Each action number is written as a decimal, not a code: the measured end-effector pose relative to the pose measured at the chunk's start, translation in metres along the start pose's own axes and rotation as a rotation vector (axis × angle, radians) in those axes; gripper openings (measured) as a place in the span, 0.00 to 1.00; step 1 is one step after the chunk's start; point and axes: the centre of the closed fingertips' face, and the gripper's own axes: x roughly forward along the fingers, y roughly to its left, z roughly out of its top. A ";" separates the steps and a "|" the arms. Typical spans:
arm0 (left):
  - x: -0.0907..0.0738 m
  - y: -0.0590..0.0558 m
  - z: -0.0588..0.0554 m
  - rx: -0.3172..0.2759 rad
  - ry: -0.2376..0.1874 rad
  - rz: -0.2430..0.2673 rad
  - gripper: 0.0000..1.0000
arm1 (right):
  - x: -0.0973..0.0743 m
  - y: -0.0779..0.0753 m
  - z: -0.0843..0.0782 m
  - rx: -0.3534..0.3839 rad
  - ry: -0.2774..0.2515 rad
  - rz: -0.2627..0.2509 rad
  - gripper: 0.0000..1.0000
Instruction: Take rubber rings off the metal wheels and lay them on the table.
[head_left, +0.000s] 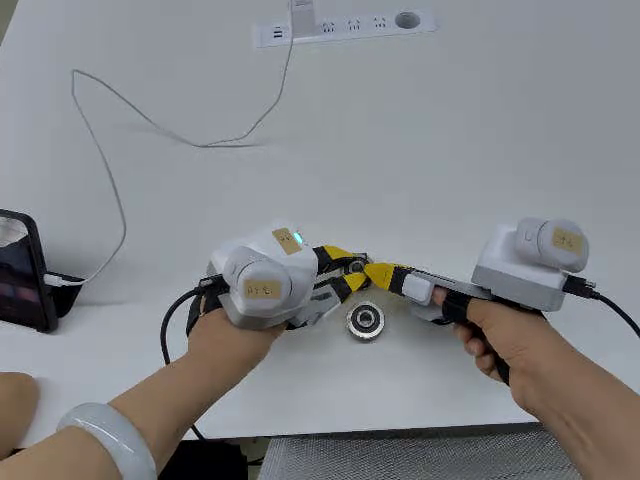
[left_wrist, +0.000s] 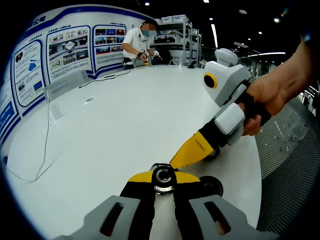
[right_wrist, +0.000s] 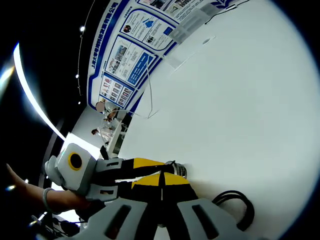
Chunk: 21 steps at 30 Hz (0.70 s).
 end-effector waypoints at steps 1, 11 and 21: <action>0.000 0.000 0.000 0.000 0.000 0.000 0.13 | 0.000 0.001 0.000 0.000 -0.001 0.002 0.01; 0.000 -0.001 0.000 0.003 0.002 -0.003 0.13 | -0.003 0.006 0.000 0.012 -0.005 0.029 0.01; 0.001 -0.001 0.001 0.005 0.001 -0.008 0.14 | -0.006 0.009 0.000 0.017 -0.012 0.048 0.01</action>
